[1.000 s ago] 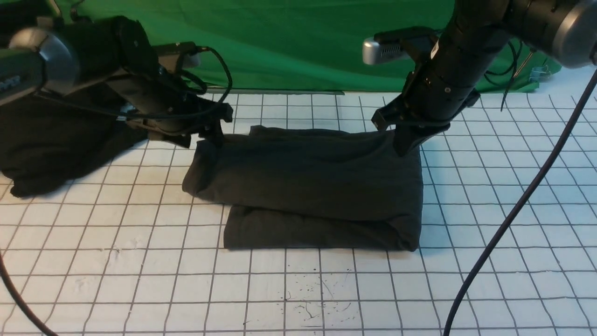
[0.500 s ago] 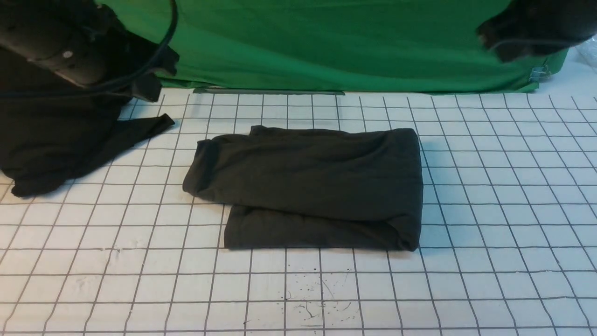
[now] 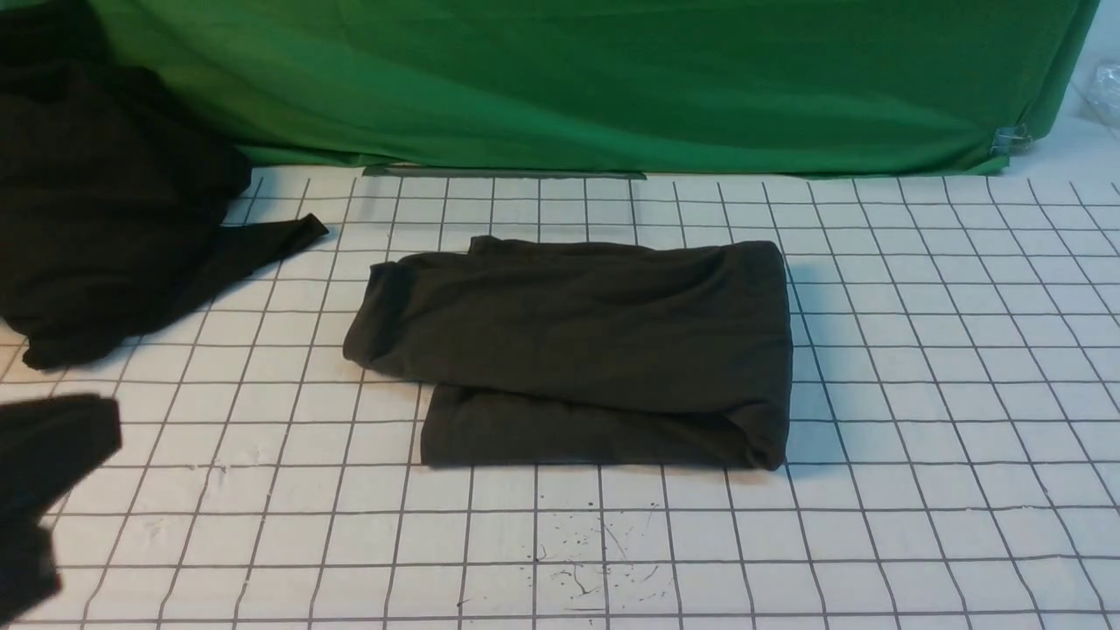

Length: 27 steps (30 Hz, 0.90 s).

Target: Fold a long-sleeved shirt over a white checkered tablecloth.

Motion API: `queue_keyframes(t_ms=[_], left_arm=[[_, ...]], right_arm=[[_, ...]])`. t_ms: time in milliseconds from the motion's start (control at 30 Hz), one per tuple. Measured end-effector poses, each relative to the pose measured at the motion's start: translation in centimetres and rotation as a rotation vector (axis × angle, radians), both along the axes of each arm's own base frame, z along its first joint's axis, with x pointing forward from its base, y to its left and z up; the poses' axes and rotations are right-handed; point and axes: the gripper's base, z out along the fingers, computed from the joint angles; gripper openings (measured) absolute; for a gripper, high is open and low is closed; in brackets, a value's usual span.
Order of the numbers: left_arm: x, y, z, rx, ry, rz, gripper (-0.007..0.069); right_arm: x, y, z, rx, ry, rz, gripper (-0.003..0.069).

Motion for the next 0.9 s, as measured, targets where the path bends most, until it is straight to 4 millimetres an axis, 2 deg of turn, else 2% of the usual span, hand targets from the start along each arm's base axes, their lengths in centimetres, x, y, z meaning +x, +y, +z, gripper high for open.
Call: queue_keyframes(t_ms=[67,100,167,333,567,900], left_arm=[[-1.6,0.3,-1.0,-0.038,-0.042,0.012,0.0001],[-1.7,0.3,-1.2,-0.044,-0.039,0.014,0.0001],[-3.1,0.5,-2.1,-0.086,-0.075,0.025,0.0001],[-4.1,0.7,-3.2,-0.129,-0.109,0.035,0.0002],[-4.1,0.7,-3.2,-0.133,-0.119,0.038,0.0002],[-4.0,0.7,-3.3,-0.133,-0.119,0.039,0.0003]], right_arm=[[-1.0,-0.3,-1.6,0.017,-0.052,0.008,0.0],[-1.1,-0.4,-1.8,0.02,-0.058,0.009,0.0],[-2.7,-0.9,-2.7,0.053,-0.148,0.017,0.0],[-4.5,-1.6,-2.8,0.087,-0.24,0.02,0.001],[-4.8,-1.7,-2.7,0.091,-0.255,0.02,0.0067],[-4.8,-1.7,-2.7,0.09,-0.255,0.02,0.0091]])
